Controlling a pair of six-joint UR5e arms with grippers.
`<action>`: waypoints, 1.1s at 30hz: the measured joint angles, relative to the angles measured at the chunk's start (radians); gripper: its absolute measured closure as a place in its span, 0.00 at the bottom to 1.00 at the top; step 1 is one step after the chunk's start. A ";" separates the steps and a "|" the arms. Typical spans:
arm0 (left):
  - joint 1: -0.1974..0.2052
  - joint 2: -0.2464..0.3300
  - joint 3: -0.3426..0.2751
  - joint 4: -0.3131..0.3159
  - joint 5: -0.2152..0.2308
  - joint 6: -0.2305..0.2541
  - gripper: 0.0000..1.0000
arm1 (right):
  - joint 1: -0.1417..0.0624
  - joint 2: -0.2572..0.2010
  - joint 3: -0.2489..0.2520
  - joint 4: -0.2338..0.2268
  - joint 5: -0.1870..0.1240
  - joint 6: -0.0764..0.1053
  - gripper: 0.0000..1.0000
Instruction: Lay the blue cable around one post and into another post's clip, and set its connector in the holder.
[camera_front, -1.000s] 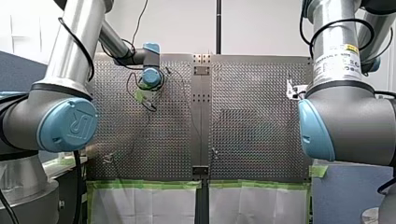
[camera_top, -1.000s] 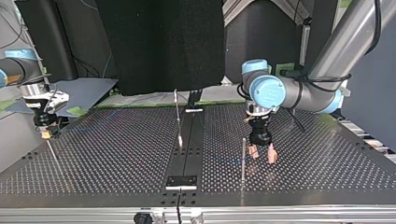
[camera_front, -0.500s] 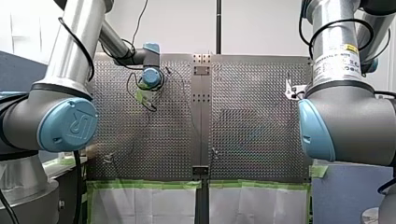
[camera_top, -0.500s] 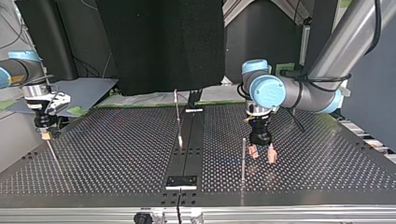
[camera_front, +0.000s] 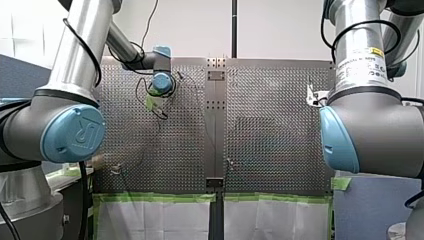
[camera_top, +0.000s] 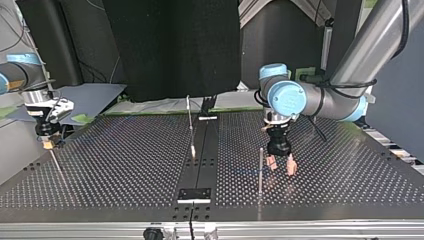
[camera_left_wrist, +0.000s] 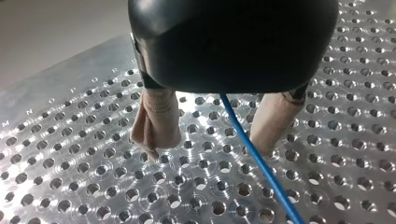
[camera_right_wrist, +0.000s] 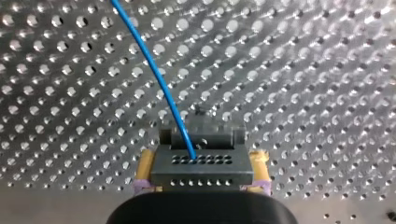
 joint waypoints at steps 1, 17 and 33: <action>0.000 0.000 0.000 0.000 0.000 0.000 0.00 | 0.000 0.000 0.000 0.000 0.000 0.000 0.99; 0.000 0.001 0.000 0.000 0.000 0.000 0.00 | 0.000 0.000 0.000 0.000 0.000 0.000 0.99; 0.003 0.001 0.000 -0.001 0.000 -0.006 0.00 | 0.000 0.000 0.000 0.000 0.000 0.000 0.00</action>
